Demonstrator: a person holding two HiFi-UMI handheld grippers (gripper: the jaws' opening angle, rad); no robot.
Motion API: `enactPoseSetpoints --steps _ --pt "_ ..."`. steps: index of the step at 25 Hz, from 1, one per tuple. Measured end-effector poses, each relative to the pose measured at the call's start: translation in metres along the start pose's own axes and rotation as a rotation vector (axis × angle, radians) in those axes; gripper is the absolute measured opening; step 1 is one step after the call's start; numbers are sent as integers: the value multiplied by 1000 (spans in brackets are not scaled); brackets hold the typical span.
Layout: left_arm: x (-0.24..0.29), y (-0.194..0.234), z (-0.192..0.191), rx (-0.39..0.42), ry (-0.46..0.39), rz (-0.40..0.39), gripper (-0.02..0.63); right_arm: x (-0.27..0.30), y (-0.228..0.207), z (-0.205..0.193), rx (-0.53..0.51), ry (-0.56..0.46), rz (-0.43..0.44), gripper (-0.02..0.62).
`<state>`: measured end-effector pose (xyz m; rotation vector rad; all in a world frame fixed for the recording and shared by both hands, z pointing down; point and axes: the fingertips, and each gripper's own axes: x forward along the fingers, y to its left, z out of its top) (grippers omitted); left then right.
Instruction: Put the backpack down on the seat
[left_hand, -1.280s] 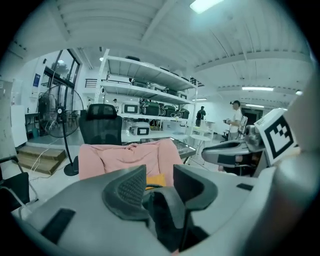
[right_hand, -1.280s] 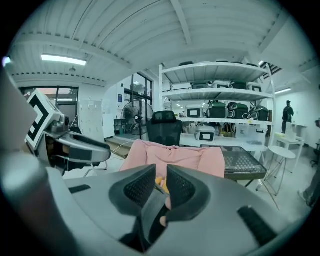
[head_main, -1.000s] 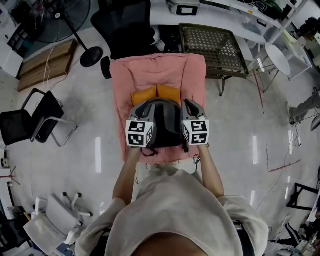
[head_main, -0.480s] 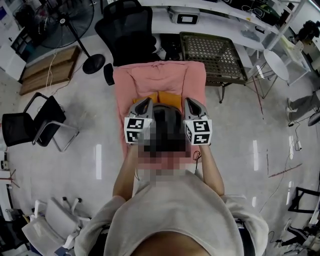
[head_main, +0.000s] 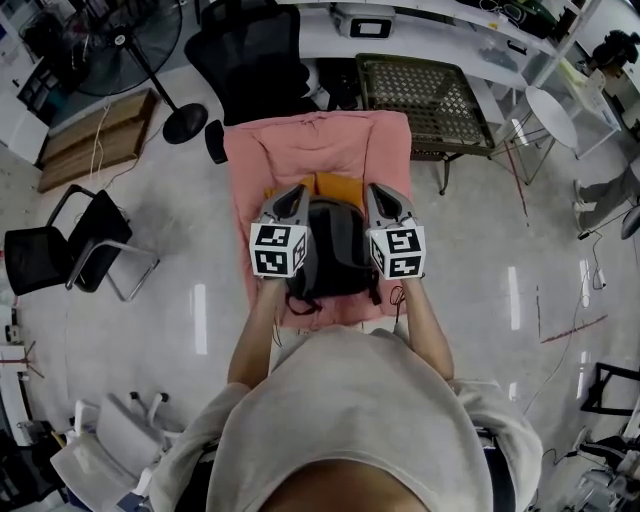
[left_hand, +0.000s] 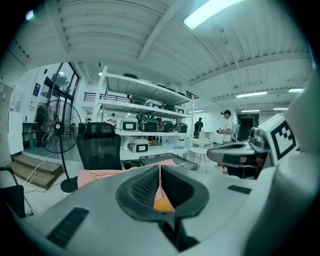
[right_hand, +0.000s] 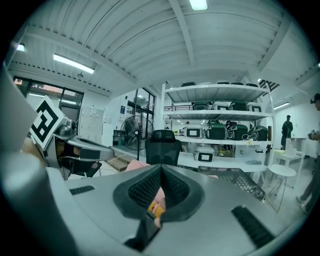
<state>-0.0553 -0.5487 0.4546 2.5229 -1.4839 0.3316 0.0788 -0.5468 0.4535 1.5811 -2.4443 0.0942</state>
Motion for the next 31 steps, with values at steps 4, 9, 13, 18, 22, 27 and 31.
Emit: enactPoseSetpoints --steps 4,9,13,18,22,27,31 --pt "1 -2 -4 -2 7 -2 20 0 -2 -3 1 7 -1 -2" --pt "1 -3 -7 -5 15 -9 20 0 -1 -4 -3 14 -3 -3" --pt "2 -6 -11 0 27 -11 20 -2 -2 -8 10 23 -7 -3" --pt "4 -9 -17 -7 34 -14 20 -4 -2 -12 28 25 -8 -3" --pt "4 -10 -21 -13 37 -16 20 -5 -2 -16 22 40 -9 -3" --pt "4 -9 -21 -12 36 -21 20 -4 1 -18 10 49 -11 -3" --pt "3 -9 -21 -10 37 -22 20 -6 2 -20 12 52 -13 -3"
